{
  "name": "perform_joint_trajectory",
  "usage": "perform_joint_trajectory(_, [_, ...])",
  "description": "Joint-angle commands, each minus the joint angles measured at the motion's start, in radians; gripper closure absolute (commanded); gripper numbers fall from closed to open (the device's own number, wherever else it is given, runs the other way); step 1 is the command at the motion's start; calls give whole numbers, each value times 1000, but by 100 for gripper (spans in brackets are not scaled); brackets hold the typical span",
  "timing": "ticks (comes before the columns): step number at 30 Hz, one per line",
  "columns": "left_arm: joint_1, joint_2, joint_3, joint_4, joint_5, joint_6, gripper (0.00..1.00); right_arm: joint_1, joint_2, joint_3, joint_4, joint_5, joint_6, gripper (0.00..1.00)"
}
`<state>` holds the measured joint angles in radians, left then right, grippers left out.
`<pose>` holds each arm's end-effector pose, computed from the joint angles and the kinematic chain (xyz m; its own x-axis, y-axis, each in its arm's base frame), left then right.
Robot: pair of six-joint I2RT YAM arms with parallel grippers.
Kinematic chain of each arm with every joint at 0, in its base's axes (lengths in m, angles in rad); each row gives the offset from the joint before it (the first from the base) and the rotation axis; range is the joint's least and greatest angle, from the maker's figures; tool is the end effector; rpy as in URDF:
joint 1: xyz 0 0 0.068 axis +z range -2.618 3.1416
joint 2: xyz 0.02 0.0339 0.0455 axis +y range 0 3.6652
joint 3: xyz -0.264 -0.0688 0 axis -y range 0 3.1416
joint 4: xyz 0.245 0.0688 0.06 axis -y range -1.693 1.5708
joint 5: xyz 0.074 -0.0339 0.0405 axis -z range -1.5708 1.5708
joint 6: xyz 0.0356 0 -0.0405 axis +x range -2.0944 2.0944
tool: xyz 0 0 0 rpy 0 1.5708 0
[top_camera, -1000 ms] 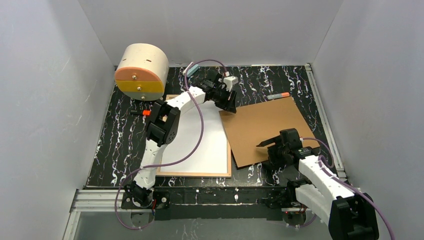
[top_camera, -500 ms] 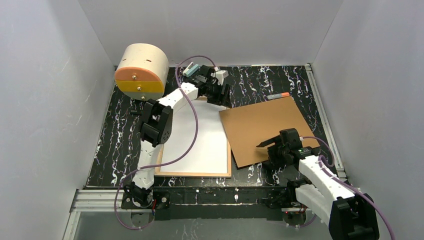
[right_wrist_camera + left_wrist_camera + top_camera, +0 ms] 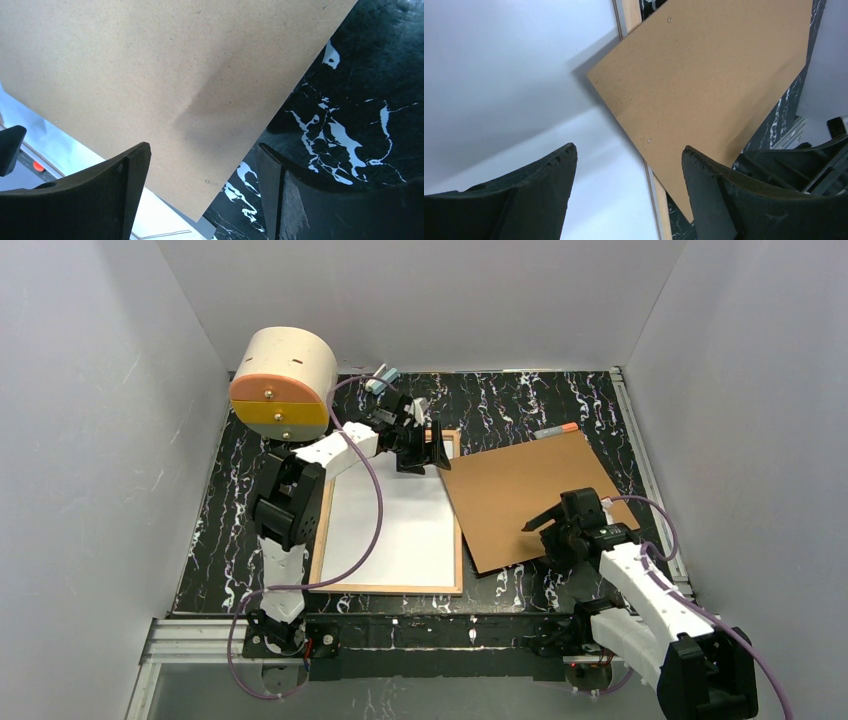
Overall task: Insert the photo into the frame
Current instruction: Pick up the photo frame item at the center of the board.
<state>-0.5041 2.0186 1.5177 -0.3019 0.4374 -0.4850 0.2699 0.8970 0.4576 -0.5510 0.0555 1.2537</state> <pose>0.3883 -0.2314 0.2100 -0.8813 0.0039 -0.4725 0.3214 0.7379 -0.5934 0.1572 0.0415 0.1783 -0.4764 0.8525 -0.2151 0.6919 0.5144 0.5066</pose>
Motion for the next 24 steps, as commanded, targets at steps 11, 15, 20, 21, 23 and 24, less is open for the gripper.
perform_joint_trajectory(11, [1, 55, -89, 222, 60, -357, 38, 2, 37, -1, -8, 34, -28, 21])
perform_joint_trajectory(15, [2, 63, -104, 271, 80, -378, 41, 2, 39, -30, 10, 15, -22, 24])
perform_joint_trajectory(20, [2, 88, -122, 330, 97, -431, 43, 2, 44, -48, 22, -7, -10, 26])
perform_joint_trajectory(21, [2, 91, -128, 343, 99, -440, 44, 2, 43, -51, 24, -10, -11, 26])
perform_joint_trajectory(23, [3, 93, -142, 378, 111, -460, 45, 1, 40, -55, 32, -15, -11, 26])
perform_joint_trajectory(24, [3, 94, -149, 399, 121, -478, 46, 2, 39, -58, 35, -17, -10, 26])
